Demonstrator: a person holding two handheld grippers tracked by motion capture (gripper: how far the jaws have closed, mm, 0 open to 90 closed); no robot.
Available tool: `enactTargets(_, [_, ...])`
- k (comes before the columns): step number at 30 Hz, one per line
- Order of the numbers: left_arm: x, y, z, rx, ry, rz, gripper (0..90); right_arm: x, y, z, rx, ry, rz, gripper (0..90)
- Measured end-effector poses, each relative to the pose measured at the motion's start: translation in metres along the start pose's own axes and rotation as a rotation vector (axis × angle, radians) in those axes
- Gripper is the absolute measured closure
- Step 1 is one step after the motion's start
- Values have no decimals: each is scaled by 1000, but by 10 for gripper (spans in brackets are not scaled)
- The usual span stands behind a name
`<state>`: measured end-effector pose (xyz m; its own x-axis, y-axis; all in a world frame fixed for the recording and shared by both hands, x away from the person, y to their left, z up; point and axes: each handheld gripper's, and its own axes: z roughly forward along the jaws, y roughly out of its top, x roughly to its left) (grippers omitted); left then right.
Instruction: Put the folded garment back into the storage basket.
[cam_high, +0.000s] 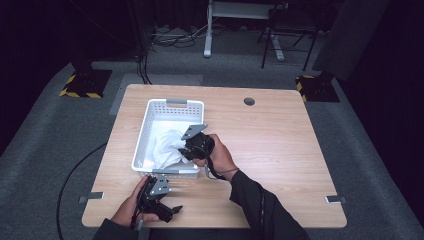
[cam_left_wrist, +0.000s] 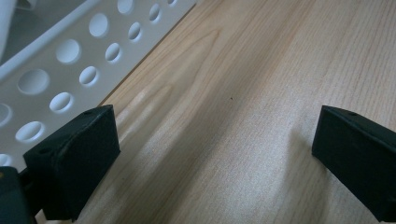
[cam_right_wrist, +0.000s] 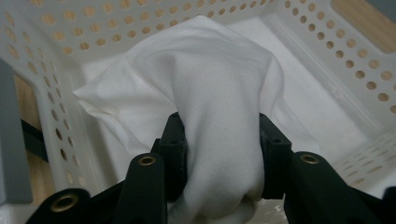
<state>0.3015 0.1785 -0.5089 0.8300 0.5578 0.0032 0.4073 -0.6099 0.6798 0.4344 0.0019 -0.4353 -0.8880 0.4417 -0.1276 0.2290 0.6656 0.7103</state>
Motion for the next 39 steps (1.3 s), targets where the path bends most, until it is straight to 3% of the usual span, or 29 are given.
enactTargets(10, [0,0,0,-1,0,0,7,0,-2,3,36,55,-33,415])
enactTargets(21, [0,0,0,-1,-1,0,7,-3,-3,4,50,38,-65,172])
enactTargets(24, [0,0,0,-1,-1,-2,7,-2,-4,6,47,21,-72,64])
enactTargets(30, [0,0,0,-1,-1,-1,7,-1,-4,6,35,33,-68,19])
enactTargets(35, [0,0,0,-1,-1,-2,7,1,-5,7,50,0,-102,19])
enactTargets(39, [0,0,0,-1,-1,-1,7,0,-5,7,56,3,-90,22])
